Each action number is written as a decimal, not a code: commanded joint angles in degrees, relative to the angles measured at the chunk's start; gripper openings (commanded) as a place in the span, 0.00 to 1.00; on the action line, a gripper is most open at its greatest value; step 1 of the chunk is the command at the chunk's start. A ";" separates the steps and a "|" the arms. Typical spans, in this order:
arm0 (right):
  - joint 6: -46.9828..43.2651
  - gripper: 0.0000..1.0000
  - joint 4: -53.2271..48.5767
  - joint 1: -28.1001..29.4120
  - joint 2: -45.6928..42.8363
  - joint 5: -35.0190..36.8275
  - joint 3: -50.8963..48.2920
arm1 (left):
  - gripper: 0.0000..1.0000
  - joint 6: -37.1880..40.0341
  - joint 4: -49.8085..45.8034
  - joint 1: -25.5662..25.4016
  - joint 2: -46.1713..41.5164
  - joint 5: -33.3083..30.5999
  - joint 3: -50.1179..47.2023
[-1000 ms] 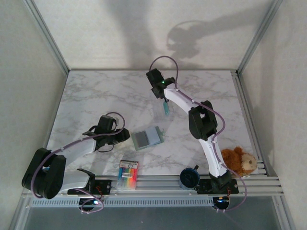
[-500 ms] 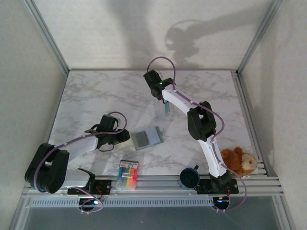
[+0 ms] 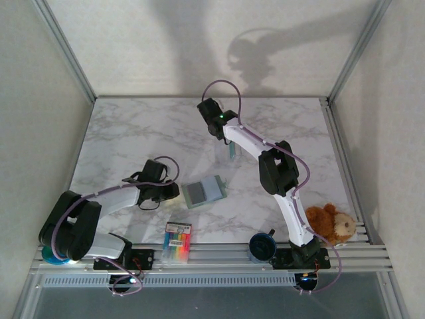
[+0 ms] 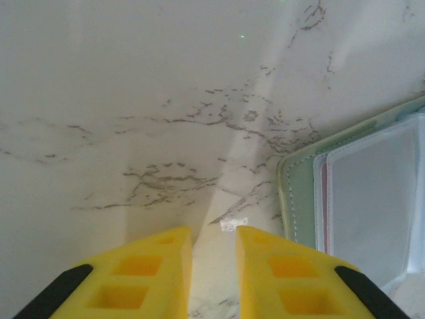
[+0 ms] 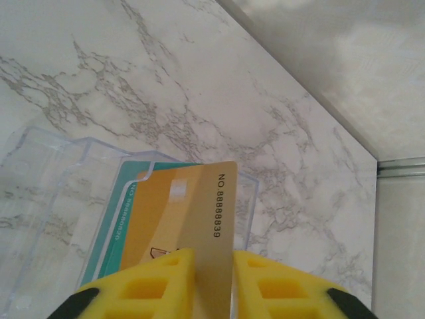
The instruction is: Put the credit cards into the card holder
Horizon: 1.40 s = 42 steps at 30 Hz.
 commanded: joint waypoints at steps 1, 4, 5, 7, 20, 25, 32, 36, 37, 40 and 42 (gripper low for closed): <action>2.38 0.19 -4.35 0.51 0.58 -1.58 2.08 | 0.22 0.69 0.42 -2.23 1.94 1.75 0.72; 3.69 0.13 -6.10 0.55 -0.09 -3.35 2.81 | 0.21 0.79 0.20 -2.67 2.37 2.12 1.27; 4.02 0.12 -6.35 0.56 -0.29 -3.86 3.00 | 0.21 1.00 -0.14 -2.76 2.28 1.93 1.47; 4.72 0.12 -7.47 0.54 -0.47 -4.70 3.86 | 0.21 1.04 -0.25 -2.85 2.00 1.42 1.45; 14.66 0.00 -16.74 0.01 -1.89 -14.02 9.10 | 0.20 1.49 -0.40 -3.17 2.56 4.84 4.02; 21.74 0.00 -17.73 -2.38 -6.01 -21.66 7.22 | 0.20 0.04 0.41 -3.13 -0.01 7.69 3.12; 23.81 0.00 -14.13 -4.28 -14.01 -27.03 3.52 | 0.21 -3.52 3.28 -3.12 -5.25 8.88 0.57; 24.61 0.00 -13.04 -4.58 -18.40 -29.06 0.18 | 0.21 -4.03 3.53 -3.13 -5.75 9.84 0.51; 24.94 0.00 -13.37 -4.62 -19.79 -31.06 -0.62 | 0.21 -4.34 3.77 -3.13 -6.14 10.09 0.25; 25.09 0.00 -12.06 -4.64 -25.58 -39.61 -6.90 | 0.22 -4.85 4.06 -3.03 -7.14 12.04 0.38; 25.05 0.00 -7.78 -4.57 -30.65 -46.02 -14.52 | 0.23 -4.72 3.98 -3.03 -7.87 12.66 0.35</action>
